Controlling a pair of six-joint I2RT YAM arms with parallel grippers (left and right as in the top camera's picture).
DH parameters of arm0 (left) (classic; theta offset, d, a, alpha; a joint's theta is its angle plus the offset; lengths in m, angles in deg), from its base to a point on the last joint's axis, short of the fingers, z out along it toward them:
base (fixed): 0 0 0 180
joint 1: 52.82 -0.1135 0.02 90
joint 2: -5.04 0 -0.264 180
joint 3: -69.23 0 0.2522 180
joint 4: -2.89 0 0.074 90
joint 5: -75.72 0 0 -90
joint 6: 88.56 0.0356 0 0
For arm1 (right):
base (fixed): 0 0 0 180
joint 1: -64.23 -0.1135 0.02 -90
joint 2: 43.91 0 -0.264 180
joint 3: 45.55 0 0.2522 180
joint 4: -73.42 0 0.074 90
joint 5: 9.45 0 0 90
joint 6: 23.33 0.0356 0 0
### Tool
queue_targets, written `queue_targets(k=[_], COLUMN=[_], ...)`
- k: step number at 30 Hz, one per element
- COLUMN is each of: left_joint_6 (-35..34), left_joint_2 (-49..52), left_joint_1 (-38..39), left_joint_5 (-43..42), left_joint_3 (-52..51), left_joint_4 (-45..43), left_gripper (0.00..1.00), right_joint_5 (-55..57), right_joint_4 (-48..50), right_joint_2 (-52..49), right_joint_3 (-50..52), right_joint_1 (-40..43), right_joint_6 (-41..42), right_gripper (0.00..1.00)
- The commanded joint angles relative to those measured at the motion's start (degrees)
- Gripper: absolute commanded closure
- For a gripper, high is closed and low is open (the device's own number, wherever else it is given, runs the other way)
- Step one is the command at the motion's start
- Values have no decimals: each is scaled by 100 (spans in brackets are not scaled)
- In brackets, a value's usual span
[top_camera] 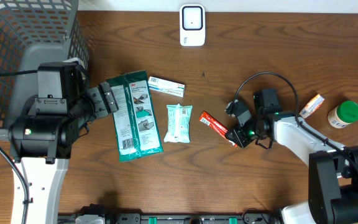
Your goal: Scan the item barcode
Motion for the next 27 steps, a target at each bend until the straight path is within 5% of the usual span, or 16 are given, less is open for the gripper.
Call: queue_targets(k=[1, 7, 13, 17, 21, 24, 27], left_joint_6=[114, 114, 114, 114, 114, 114, 114], left_joint_2=[0, 0, 0, 0, 0, 0, 0], left_joint_1=[-7, -7, -7, -9, -9, -9, -7], left_joint_5=[50, 52, 50, 50, 50, 50, 50], left_joint_3=[48, 46, 48, 48, 46, 46, 48], left_joint_4=[11, 11, 11, 11, 11, 11, 11], left_gripper=[10, 10, 10, 10, 10, 10, 10], right_joint_5=[1082, 1187, 1517, 1825, 1832, 1902, 1895], right_joint_4=[-63, -210, -439, -446, -444, -431, -435], right_joint_2=[-170, -166, -166, -166, -166, -166, -166], right_joint_3=[280, 181, 181, 179, 153, 153, 125], right_joint_1=[-267, -337, -415, -660, -710, -710, -710], right_joint_6=[-4, -4, -2, -4, -4, -4, -2], right_gripper=[82, 72, 76, 59, 64, 84, 79])
